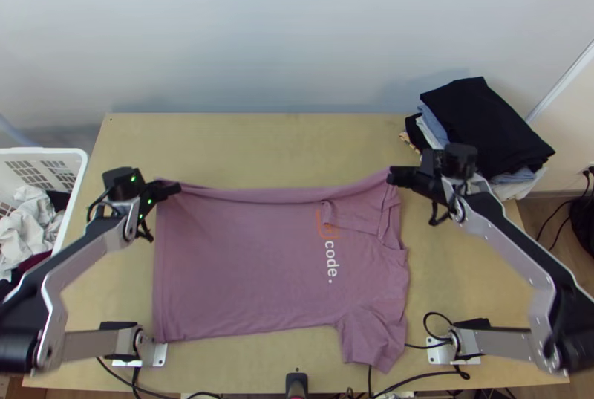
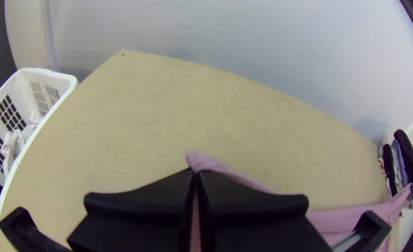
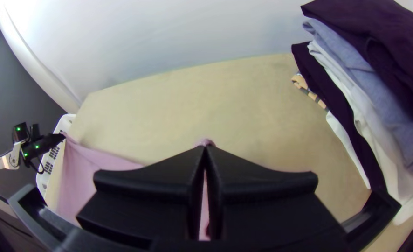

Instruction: Fold the t-shirt

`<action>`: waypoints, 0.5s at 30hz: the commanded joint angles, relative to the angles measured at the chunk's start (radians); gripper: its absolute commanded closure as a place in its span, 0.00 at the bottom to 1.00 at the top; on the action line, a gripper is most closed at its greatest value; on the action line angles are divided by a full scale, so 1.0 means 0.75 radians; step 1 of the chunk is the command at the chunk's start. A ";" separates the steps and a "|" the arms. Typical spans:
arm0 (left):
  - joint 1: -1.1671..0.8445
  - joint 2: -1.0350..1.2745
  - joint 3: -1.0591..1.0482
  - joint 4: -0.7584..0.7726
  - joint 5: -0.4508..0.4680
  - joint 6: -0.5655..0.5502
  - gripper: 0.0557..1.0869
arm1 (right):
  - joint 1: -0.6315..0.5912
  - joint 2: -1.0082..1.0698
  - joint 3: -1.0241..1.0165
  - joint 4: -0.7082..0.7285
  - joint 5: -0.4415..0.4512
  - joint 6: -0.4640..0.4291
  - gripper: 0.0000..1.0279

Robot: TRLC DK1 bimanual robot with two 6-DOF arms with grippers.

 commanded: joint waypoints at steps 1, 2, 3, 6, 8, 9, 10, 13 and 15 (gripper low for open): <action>0.016 0.135 0.110 0.049 0.014 -0.016 0.96 | -0.021 0.110 0.093 0.064 0.008 0.012 0.97; 0.026 0.172 0.138 0.051 0.014 -0.014 0.96 | -0.025 0.143 0.118 0.064 0.010 0.010 0.97; 0.028 0.208 0.171 0.049 0.018 -0.012 0.96 | -0.029 0.178 0.146 0.064 0.010 0.008 0.97; 0.040 0.311 0.273 0.049 0.020 0.000 0.96 | -0.041 0.278 0.234 0.066 0.018 0.004 0.97; 0.055 0.376 0.347 0.045 0.022 0.000 0.96 | -0.043 0.341 0.293 0.066 0.028 0.004 0.97; 0.055 0.409 0.386 0.033 0.024 0.000 0.96 | -0.045 0.374 0.328 0.064 0.034 0.006 0.97; 0.057 0.440 0.423 0.028 0.024 0.000 0.96 | -0.045 0.403 0.361 0.064 0.038 0.006 0.97; 0.057 0.515 0.531 -0.004 0.024 0.000 0.96 | -0.051 0.495 0.488 0.031 0.053 0.014 0.97; 0.059 0.577 0.621 -0.051 0.026 -0.004 0.96 | -0.057 0.568 0.590 -0.030 0.053 0.028 0.97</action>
